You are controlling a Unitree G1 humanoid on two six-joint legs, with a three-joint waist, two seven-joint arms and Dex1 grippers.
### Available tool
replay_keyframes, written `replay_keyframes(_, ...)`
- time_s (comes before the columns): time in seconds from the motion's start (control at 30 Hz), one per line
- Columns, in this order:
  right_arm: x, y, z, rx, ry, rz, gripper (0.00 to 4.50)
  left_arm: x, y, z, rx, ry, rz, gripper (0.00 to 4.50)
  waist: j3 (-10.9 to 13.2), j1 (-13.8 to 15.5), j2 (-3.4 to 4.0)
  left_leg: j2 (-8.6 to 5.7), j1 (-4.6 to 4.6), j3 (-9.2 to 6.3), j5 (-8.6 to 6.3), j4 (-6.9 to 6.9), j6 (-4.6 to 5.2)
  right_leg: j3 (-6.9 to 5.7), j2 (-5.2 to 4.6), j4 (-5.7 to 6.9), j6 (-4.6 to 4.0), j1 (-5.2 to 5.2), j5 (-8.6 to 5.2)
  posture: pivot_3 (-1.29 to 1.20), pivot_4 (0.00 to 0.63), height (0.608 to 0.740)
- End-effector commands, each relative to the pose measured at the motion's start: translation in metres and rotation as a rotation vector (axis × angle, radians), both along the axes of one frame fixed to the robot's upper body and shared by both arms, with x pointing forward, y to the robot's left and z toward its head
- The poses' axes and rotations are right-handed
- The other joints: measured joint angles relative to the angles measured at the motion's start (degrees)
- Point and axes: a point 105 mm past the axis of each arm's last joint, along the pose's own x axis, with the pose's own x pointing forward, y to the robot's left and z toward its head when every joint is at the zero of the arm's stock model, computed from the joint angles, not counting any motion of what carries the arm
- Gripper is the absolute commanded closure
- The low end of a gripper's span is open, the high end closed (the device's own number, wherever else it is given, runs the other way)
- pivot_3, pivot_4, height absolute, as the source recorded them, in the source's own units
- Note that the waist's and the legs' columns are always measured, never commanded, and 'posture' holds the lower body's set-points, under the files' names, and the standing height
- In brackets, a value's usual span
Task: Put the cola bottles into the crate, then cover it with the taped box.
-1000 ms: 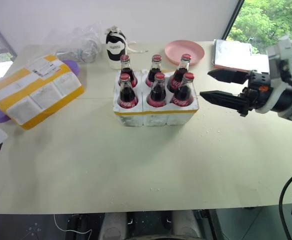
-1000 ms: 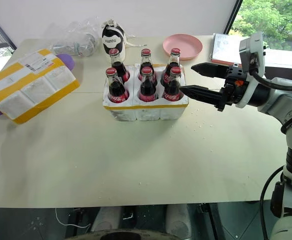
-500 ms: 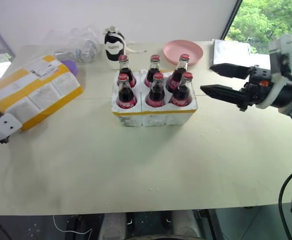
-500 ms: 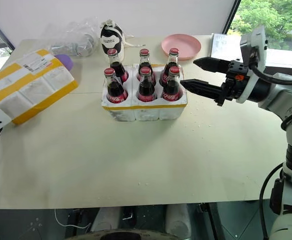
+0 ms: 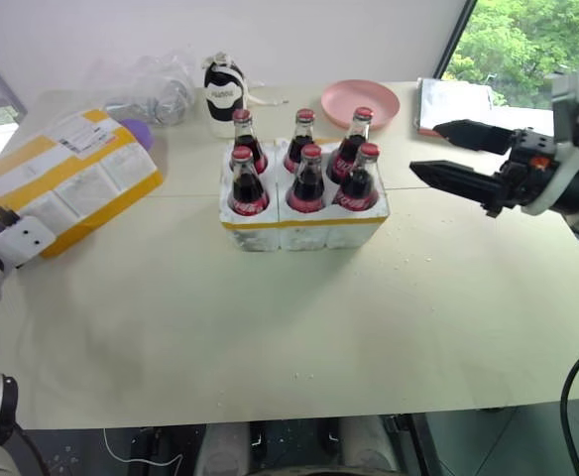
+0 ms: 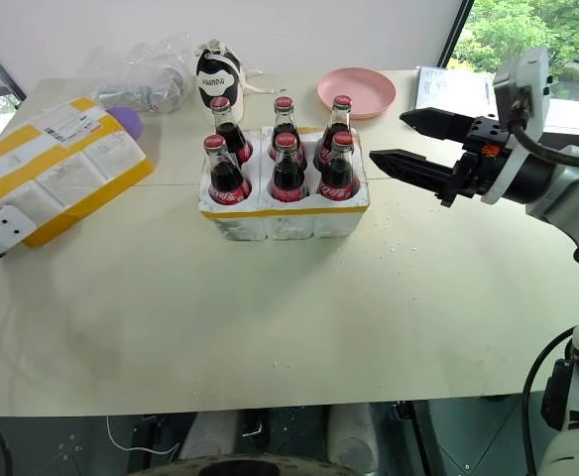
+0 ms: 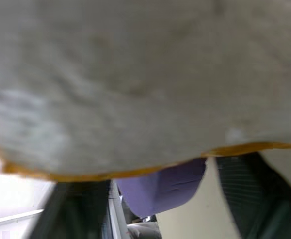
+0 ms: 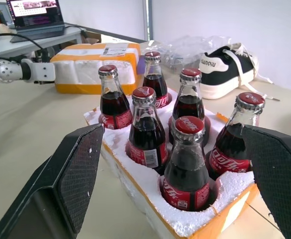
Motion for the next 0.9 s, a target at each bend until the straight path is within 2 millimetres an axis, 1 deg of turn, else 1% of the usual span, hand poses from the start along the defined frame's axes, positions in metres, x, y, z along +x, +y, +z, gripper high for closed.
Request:
replay_keyframes(0.03,-0.007,-0.005,0.014,-0.004,-0.061,-0.022,0.00,0.001,0.003,0.010,0.006,-0.028,0.006,3.39,0.00,0.03,0.00,-0.01,0.02,0.02,0.00,0.00,0.00,0.00,-0.02,0.01,0.00,0.00,0.00,0.00,0.150,0.740)
replay_keyframes(0.1,-0.006,-0.006,0.014,-0.004,-0.063,-0.031,0.00,0.002,0.002,0.012,0.007,-0.032,0.001,4.06,0.00,0.08,0.00,-0.01,0.03,0.01,0.00,0.02,0.00,0.00,-0.03,0.02,0.00,0.01,0.00,0.00,0.150,0.740)
replay_keyframes(0.13,-0.006,-0.006,0.013,-0.006,-0.064,-0.036,0.00,0.003,0.001,0.013,0.009,-0.035,-0.002,4.20,0.00,0.08,0.00,-0.01,0.04,0.02,0.00,0.02,0.00,0.00,-0.04,0.02,0.00,0.01,0.00,0.00,0.150,0.740)
replay_keyframes(0.2,-0.005,-0.009,0.010,-0.018,-0.059,-0.048,0.00,0.006,0.000,0.018,0.017,-0.047,-0.006,4.21,-0.01,0.14,-0.01,-0.01,0.04,0.01,0.00,0.02,0.00,0.00,-0.03,0.05,0.00,0.01,0.00,0.00,0.150,0.740)
replay_keyframes(0.27,-0.006,-0.013,0.005,-0.020,-0.026,-0.052,0.00,0.011,-0.004,0.029,0.019,-0.080,-0.022,4.21,-0.01,0.20,-0.03,-0.01,0.04,-0.01,0.00,0.02,0.00,0.00,-0.03,0.08,0.00,0.01,-0.01,0.00,0.150,0.740)
replay_keyframes(0.33,-0.008,-0.018,0.000,-0.021,0.016,-0.047,0.00,0.017,-0.010,0.044,0.016,-0.128,-0.056,4.21,0.00,0.27,-0.06,-0.02,0.03,0.00,0.00,0.04,0.00,0.00,-0.04,0.08,0.00,0.01,-0.01,0.00,0.150,0.740)
replay_keyframes(0.4,-0.012,-0.022,-0.004,-0.053,0.034,-0.041,0.00,0.024,-0.017,0.065,0.018,-0.187,-0.101,4.21,0.01,0.39,-0.18,-0.02,0.03,-0.02,0.00,0.06,0.01,0.00,-0.03,0.08,0.00,0.01,-0.01,0.00,0.150,0.740)
replay_keyframes(0.43,-0.013,-0.024,-0.005,-0.075,0.028,-0.048,0.00,0.027,-0.023,0.078,0.017,-0.221,-0.131,4.21,0.01,0.43,-0.26,-0.02,0.02,-0.02,0.00,0.06,0.01,0.00,-0.04,0.08,0.00,0.02,-0.01,0.00,0.150,0.740)
replay_keyframes(0.47,-0.013,-0.028,-0.006,-0.090,0.028,-0.060,0.00,0.030,-0.031,0.096,0.016,-0.269,-0.170,4.21,0.00,0.38,-0.36,-0.02,0.02,-0.03,0.00,0.07,0.01,0.00,-0.04,0.08,0.00,0.02,-0.01,0.00,0.150,0.740)
replay_keyframes(0.53,-0.014,-0.032,-0.006,-0.100,0.029,-0.072,0.00,0.033,-0.041,0.118,0.015,-0.321,-0.221,4.21,0.03,0.25,-0.51,-0.01,0.02,-0.05,0.00,0.07,0.00,0.00,-0.03,0.09,0.00,0.01,-0.01,0.00,0.150,0.740)
replay_keyframes(0.57,-0.016,-0.035,-0.007,-0.105,0.031,-0.076,0.00,0.035,-0.050,0.135,0.022,-0.357,-0.257,4.21,0.06,0.16,-0.56,-0.01,0.02,-0.05,0.01,0.08,0.00,0.00,-0.03,0.09,0.00,0.01,-0.01,0.00,0.150,0.740)
replay_keyframes(0.6,-0.016,-0.037,-0.008,-0.110,0.031,-0.078,0.00,0.036,-0.056,0.145,0.027,-0.378,-0.280,4.21,0.07,0.12,-0.59,-0.01,0.02,-0.04,0.01,0.08,0.00,0.00,-0.04,0.09,0.00,0.01,-0.01,0.00,0.150,0.740)
replay_keyframes(0.63,-0.016,-0.040,-0.010,-0.117,0.032,-0.094,0.00,0.037,-0.065,0.162,0.031,-0.415,-0.315,4.21,0.09,0.10,-0.62,-0.01,0.02,-0.04,0.01,0.08,-0.01,0.00,-0.03,0.09,0.00,0.02,-0.01,0.00,0.150,0.740)
replay_keyframes(0.67,-0.016,-0.043,-0.011,-0.122,0.032,-0.105,0.00,0.036,-0.071,0.172,0.034,-0.437,-0.336,4.21,0.08,0.10,-0.66,0.00,0.02,-0.04,0.03,0.08,-0.04,0.00,-0.03,0.09,0.00,0.01,-0.01,0.00,0.150,0.740)
replay_keyframes(0.73,-0.015,-0.049,-0.012,-0.113,0.033,-0.133,0.00,0.037,-0.093,0.204,0.038,-0.505,-0.404,4.21,0.08,0.11,-0.66,-0.01,0.02,-0.03,0.06,0.08,-0.09,0.00,-0.02,0.09,0.01,0.02,-0.01,0.00,0.150,0.740)
replay_keyframes(0.77,-0.015,-0.050,-0.012,-0.108,0.032,-0.138,0.00,0.037,-0.104,0.217,0.038,-0.527,-0.437,4.21,0.09,0.12,-0.68,-0.01,0.02,-0.02,0.06,0.08,-0.09,0.00,-0.02,0.10,0.01,0.02,-0.01,0.00,0.150,0.740)
replay_keyframes(0.8,-0.015,-0.051,-0.013,-0.105,0.031,-0.141,0.00,0.037,-0.115,0.226,0.030,-0.546,-0.472,4.21,0.09,0.12,-0.68,-0.02,0.02,-0.02,0.07,0.09,-0.10,0.00,-0.01,0.10,0.01,0.02,-0.01,0.00,0.150,0.740)
replay_keyframes(0.83,-0.015,-0.051,-0.013,-0.104,0.029,-0.142,0.00,0.036,-0.121,0.231,0.022,-0.553,-0.492,4.21,0.09,0.14,-0.68,-0.02,0.03,-0.01,0.10,0.09,-0.14,0.00,-0.01,0.10,0.01,0.03,-0.01,0.00,0.150,0.740)
replay_keyframes(0.9,-0.015,-0.051,-0.015,-0.101,0.026,-0.147,0.00,0.039,-0.159,0.243,-0.025,-0.557,-0.606,4.21,0.09,0.22,-0.68,-0.03,0.04,-0.02,0.20,0.09,-0.31,0.01,-0.01,0.10,0.04,0.05,-0.03,0.00,0.150,0.740)
